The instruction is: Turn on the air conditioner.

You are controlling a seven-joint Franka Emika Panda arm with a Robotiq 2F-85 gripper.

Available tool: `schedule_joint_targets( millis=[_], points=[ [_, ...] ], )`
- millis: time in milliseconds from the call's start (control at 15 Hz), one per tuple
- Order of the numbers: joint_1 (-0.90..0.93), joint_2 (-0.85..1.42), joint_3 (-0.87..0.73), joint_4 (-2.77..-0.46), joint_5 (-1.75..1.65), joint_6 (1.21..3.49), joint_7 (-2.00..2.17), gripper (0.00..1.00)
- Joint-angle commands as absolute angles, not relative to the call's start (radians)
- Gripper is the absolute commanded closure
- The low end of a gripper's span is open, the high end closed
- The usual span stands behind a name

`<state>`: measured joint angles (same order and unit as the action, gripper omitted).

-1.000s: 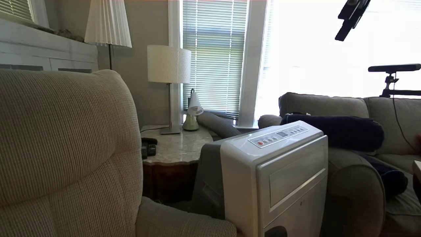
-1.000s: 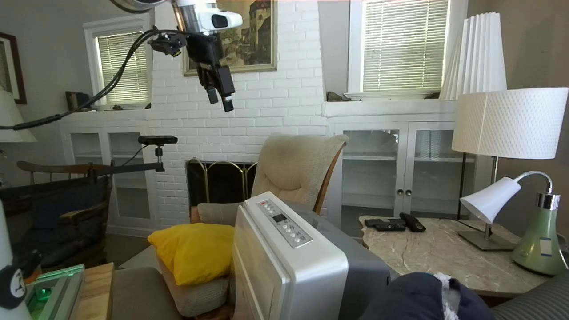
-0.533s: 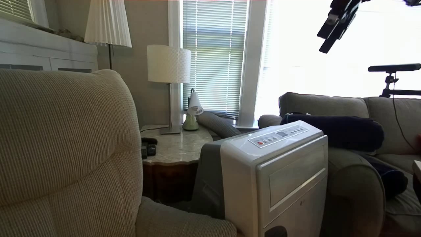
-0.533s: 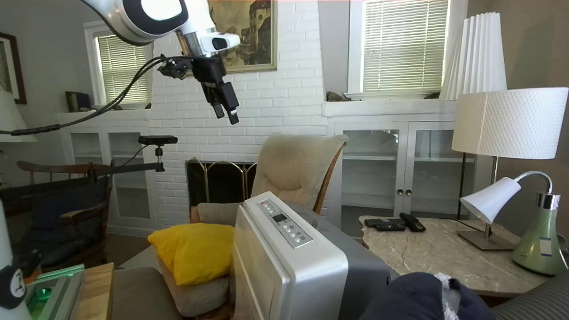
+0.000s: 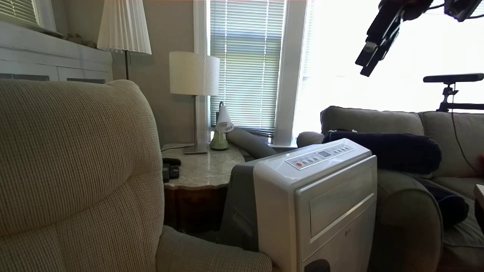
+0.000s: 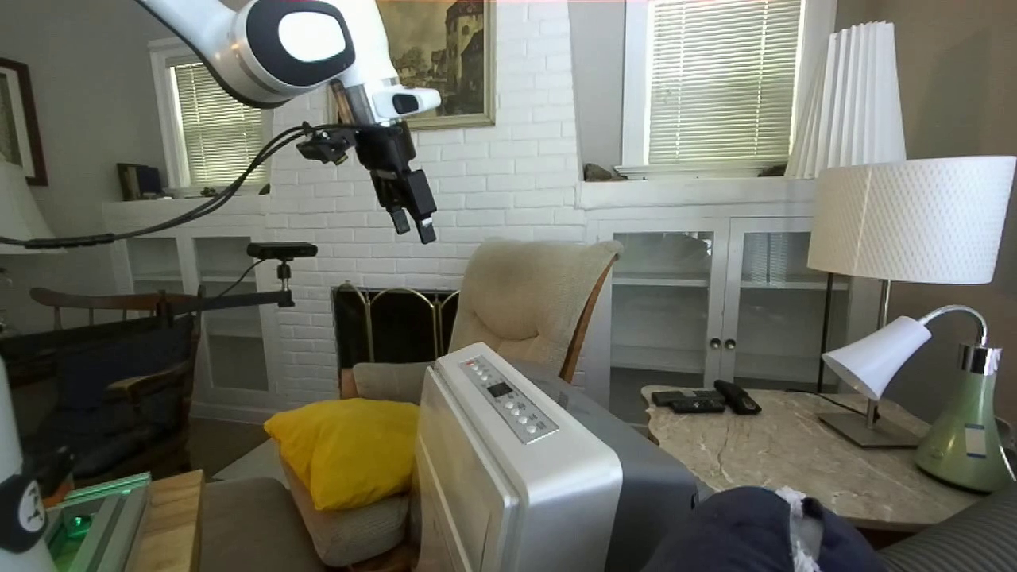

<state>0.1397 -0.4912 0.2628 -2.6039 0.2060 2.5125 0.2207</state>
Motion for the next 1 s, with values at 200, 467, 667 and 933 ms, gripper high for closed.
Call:
schedule_joint_targets(
  millis=[200, 467, 667, 933],
  points=[
    [0.141, -0.448, 0.278, -2.596, 0.174, 2.531, 0.286, 0.0],
    [0.138, -0.369, 0.326, -2.576, 0.151, 2.538, 0.358, 0.0],
    [0.134, -0.297, 0.351, -2.529, 0.125, 2.534, 0.41, 0.1],
    [0.115, -0.192, 0.371, -2.453, 0.052, 2.559, 0.503, 0.5]
  ],
)
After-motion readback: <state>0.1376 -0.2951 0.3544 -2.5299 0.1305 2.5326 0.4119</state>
